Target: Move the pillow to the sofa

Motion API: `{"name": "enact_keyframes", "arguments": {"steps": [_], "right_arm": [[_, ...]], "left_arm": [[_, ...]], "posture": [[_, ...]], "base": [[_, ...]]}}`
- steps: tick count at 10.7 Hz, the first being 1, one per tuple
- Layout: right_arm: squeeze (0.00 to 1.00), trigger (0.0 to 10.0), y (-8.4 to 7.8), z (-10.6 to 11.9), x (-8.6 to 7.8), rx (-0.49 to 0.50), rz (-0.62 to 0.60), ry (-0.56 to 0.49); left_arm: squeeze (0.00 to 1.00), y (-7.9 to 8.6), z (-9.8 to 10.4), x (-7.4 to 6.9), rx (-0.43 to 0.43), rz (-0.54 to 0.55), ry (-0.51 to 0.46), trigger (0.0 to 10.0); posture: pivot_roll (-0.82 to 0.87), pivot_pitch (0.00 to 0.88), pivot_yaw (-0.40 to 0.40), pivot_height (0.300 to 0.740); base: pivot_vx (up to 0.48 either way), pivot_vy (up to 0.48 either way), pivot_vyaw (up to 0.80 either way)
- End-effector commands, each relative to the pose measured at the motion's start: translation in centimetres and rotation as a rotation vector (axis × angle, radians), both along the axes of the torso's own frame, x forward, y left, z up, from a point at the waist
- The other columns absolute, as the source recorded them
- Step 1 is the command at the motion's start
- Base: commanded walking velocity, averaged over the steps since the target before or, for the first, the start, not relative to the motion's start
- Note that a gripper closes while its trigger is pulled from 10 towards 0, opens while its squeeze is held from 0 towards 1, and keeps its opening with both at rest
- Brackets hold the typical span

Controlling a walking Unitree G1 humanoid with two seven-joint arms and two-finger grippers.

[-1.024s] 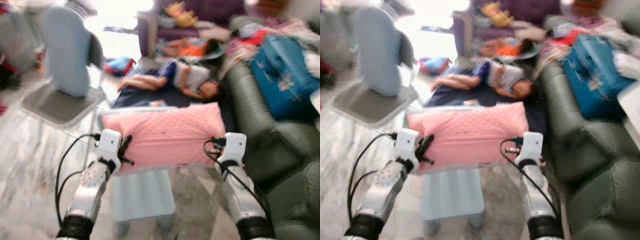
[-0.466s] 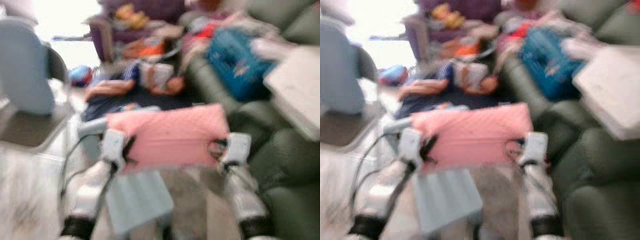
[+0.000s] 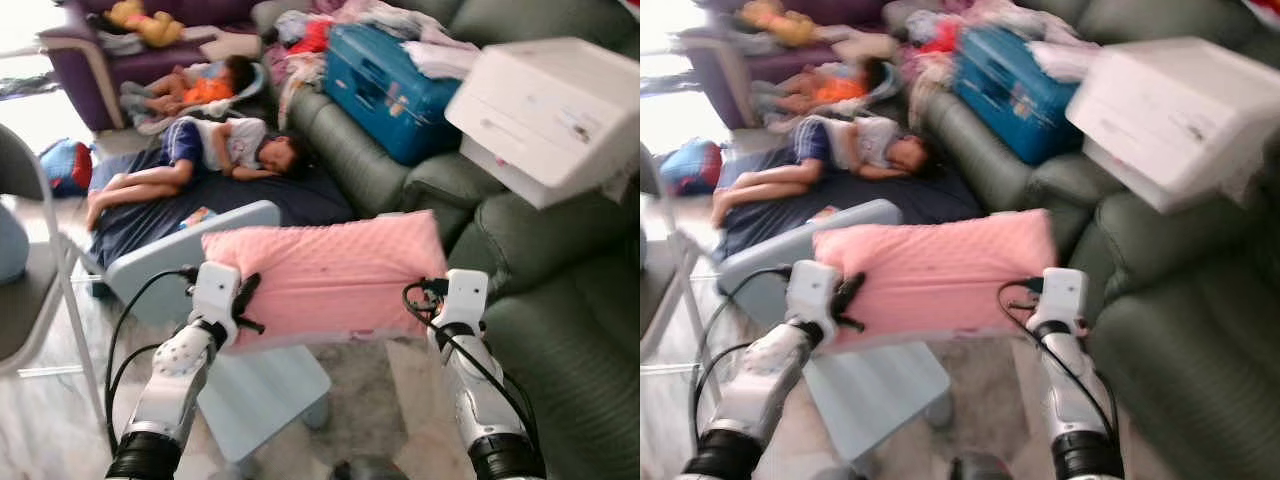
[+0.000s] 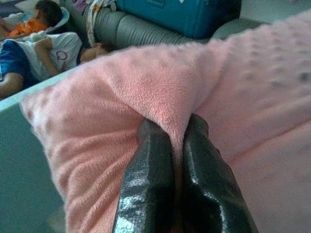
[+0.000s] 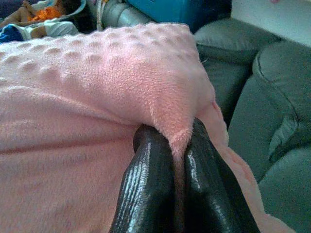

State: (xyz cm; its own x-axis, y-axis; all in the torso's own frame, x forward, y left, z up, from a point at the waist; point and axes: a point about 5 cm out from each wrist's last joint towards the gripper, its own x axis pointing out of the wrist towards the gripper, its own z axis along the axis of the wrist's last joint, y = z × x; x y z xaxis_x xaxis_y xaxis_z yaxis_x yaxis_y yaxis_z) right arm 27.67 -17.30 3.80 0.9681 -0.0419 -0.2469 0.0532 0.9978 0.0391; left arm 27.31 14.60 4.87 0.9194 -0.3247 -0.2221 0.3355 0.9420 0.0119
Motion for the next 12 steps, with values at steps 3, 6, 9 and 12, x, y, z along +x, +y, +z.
{"name": "enact_keyframes", "arguments": {"steps": [3,6,9,12], "right_arm": [[0.0,10.0,-2.0,0.58,-0.02,-0.025,-0.056,-0.021],[0.0,10.0,-1.92,0.55,-0.17,-0.024,-0.055,-0.02],[0.0,10.0,-1.85,0.51,-0.18,-0.022,-0.057,-0.018],[0.0,10.0,-1.94,0.59,-0.13,-0.024,-0.064,-0.025]], "left_arm": [[0.0,-0.76,0.51,0.2,-0.022,-0.017,-0.022,10.0],[0.0,-0.71,0.44,0.04,-0.022,-0.021,-0.014,10.0],[0.0,-0.61,0.39,0.05,-0.017,-0.021,-0.009,10.0],[0.0,-0.56,0.37,0.05,-0.014,-0.022,-0.009,10.0]], "posture": [[-0.05,0.0,-0.042,0.74],[-0.05,0.0,-0.039,0.74],[-0.05,0.0,-0.036,0.74],[-0.04,0.0,-0.035,0.74]], "base": [[0.0,0.0,0.0],[-0.324,0.0,0.0],[-0.425,0.0,0.0],[-0.274,0.0,0.0]]}}
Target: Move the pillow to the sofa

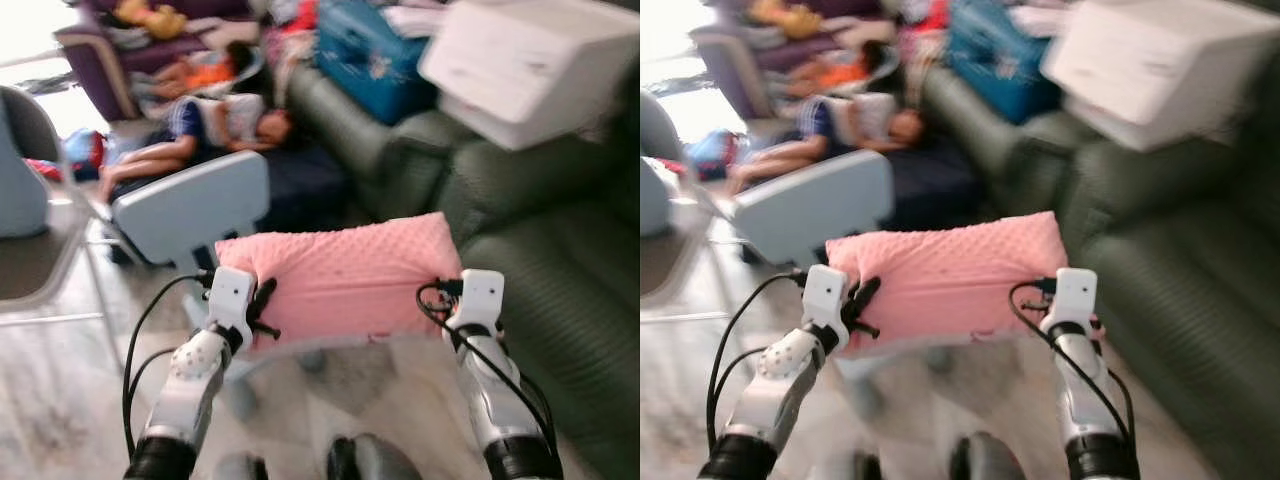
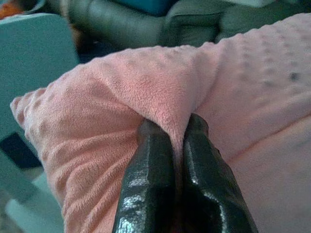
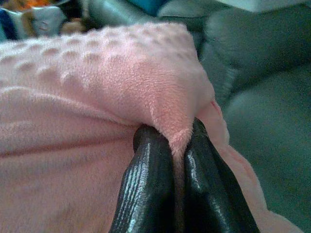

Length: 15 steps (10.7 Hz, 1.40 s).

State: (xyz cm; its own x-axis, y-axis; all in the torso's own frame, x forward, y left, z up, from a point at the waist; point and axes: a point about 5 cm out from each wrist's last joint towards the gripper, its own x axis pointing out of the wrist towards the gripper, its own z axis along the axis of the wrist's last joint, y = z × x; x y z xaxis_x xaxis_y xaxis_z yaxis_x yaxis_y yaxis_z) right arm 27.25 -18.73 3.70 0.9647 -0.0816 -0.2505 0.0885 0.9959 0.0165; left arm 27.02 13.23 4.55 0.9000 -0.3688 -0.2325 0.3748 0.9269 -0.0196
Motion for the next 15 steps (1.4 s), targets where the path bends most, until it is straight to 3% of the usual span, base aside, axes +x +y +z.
{"name": "enact_keyframes", "arguments": {"steps": [1,3,9,15], "right_arm": [[0.0,10.0,-0.55,0.69,0.3,-0.004,-0.033,-0.031],[0.0,10.0,-0.75,0.74,0.28,-0.006,-0.043,-0.031],[0.0,10.0,-0.89,0.78,0.27,-0.004,-0.043,-0.027],[0.0,10.0,-0.86,0.99,0.4,-0.004,-0.032,-0.036]], "left_arm": [[0.0,0.94,0.7,0.39,0.017,0.027,-0.033,10.0],[0.0,1.33,0.97,0.58,-0.013,0.016,-0.046,10.0],[0.0,1.37,1.52,0.94,-0.066,-0.003,-0.072,10.0],[0.0,0.9,1.49,0.92,-0.084,-0.017,-0.072,10.0]], "posture": [[-0.05,0.0,-0.035,0.74],[-0.05,0.0,-0.036,0.74],[-0.06,0.0,-0.039,0.74],[-0.06,0.0,-0.04,0.74]], "base": [[0.0,0.0,0.0],[0.0,0.0,-0.24],[0.0,0.0,-0.77],[0.265,0.0,-0.7]]}}
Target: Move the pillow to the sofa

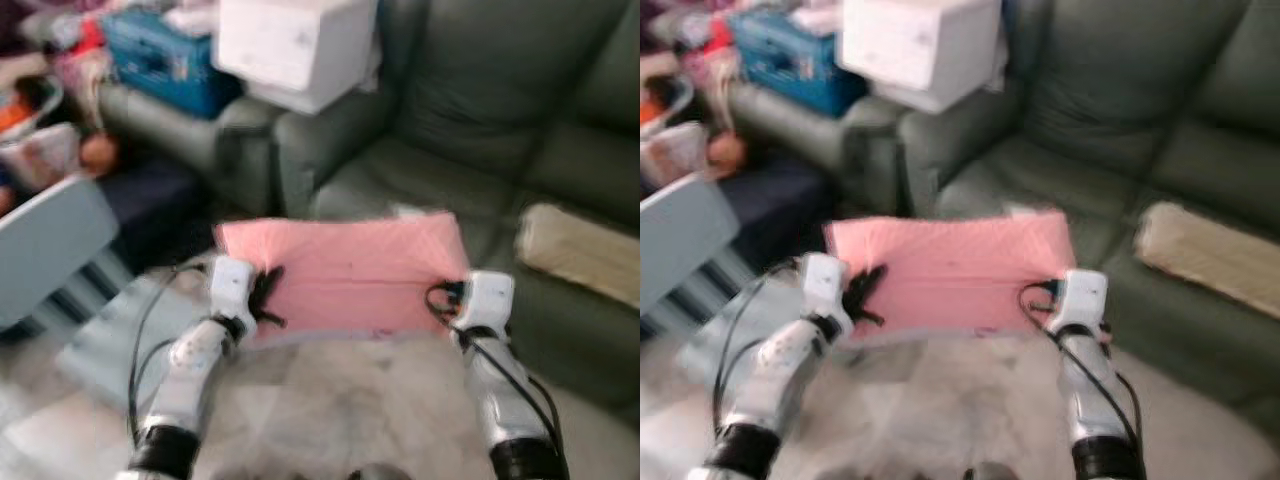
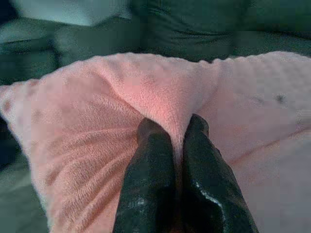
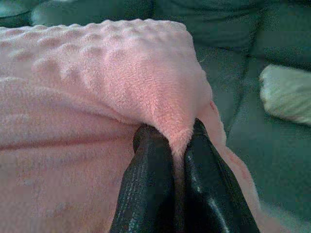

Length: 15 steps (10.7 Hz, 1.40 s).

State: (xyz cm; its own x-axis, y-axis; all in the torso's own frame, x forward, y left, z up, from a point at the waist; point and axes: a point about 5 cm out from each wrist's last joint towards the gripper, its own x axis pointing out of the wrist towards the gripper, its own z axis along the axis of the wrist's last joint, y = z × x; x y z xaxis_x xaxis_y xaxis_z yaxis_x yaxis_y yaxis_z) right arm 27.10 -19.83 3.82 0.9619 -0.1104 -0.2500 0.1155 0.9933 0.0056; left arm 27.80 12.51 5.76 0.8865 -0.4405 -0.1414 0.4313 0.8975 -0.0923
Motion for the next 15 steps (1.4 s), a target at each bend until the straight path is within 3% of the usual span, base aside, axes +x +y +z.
{"name": "enact_keyframes", "arguments": {"steps": [1,3,7,12,15], "right_arm": [[0.0,10.0,0.33,0.81,0.48,0.007,-0.001,-0.035],[0.0,10.0,0.69,0.86,0.6,0.014,0.009,-0.036],[0.0,10.0,0.72,0.76,0.48,0.017,0.01,-0.032],[0.0,10.0,0.85,0.67,0.42,0.022,0.007,-0.025],[0.0,10.0,0.86,0.64,0.33,0.028,0.005,-0.026]], "left_arm": [[0.0,1.5,0.22,0.08,0.015,0.04,-0.016,10.0],[0.0,1.44,0.21,0.09,0.015,0.037,-0.018,10.0],[0.0,1.27,0.12,-0.07,0.013,0.031,-0.014,10.0],[0.0,1.33,0.01,-0.02,0.019,0.027,0.0,10.0],[0.0,1.34,-0.21,0.05,0.03,0.031,0.013,10.0]], "posture": [[-0.06,0.0,-0.041,0.74],[-0.06,0.0,-0.041,0.74],[-0.07,0.0,-0.036,0.74],[-0.06,0.0,-0.031,0.74],[-0.07,0.0,-0.03,0.74]], "base": [[0.304,0.0,0.0],[0.48,0.0,0.0],[0.478,0.0,-0.69],[0.465,0.0,-0.16],[0.326,0.353,-0.16]]}}
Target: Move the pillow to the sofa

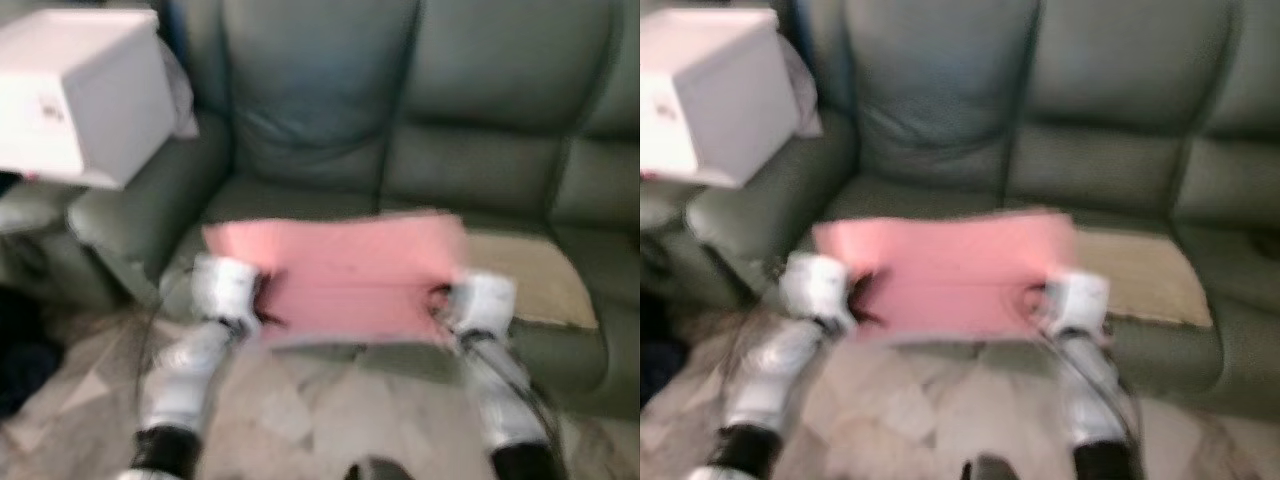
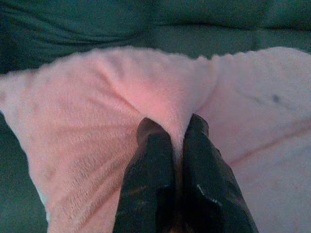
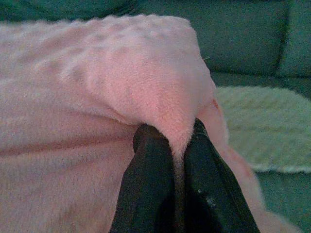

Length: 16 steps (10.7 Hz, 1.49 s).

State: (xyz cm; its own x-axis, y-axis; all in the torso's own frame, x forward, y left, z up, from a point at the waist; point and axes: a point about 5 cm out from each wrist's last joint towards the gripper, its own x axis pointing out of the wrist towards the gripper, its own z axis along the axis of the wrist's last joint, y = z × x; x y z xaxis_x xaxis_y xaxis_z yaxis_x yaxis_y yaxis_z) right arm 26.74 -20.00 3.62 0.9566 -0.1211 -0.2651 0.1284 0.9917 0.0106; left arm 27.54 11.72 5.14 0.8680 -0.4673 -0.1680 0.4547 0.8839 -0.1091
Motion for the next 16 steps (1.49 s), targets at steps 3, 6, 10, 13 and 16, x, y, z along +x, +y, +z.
{"name": "enact_keyframes", "arguments": {"steps": [3,6,10,13,16], "right_arm": [[0.0,10.0,1.1,0.82,0.63,0.022,0.017,-0.037],[0.0,10.0,1.12,0.88,0.7,0.023,0.02,-0.04],[0.0,10.0,1.15,0.88,0.72,0.023,0.022,-0.039],[0.0,10.0,1.15,0.82,0.7,0.015,0.025,-0.035],[0.0,10.0,0.95,0.65,0.48,0.014,0.02,-0.019]], "left_arm": [[0.0,2.14,0.39,0.33,0.042,0.057,-0.023,10.0],[0.0,2.05,0.39,0.33,0.045,0.054,-0.026,10.0],[0.0,1.78,0.44,0.25,0.045,0.05,-0.031,10.0],[0.0,1.67,0.46,0.18,0.038,0.052,-0.038,10.0],[0.0,1.38,0.54,-0.03,0.028,0.05,-0.042,10.0]], "posture": [[-0.07,0.0,-0.03,0.74],[-0.06,0.0,-0.031,0.74],[-0.06,0.0,-0.03,0.74],[-0.06,0.0,-0.037,0.74],[-0.06,0.0,-0.044,0.74]], "base": [[0.312,0.365,-0.67],[0.31,0.368,0.0],[0.31,0.366,0.0],[0.219,0.231,0.0],[0.0,0.0,-0.2]]}}
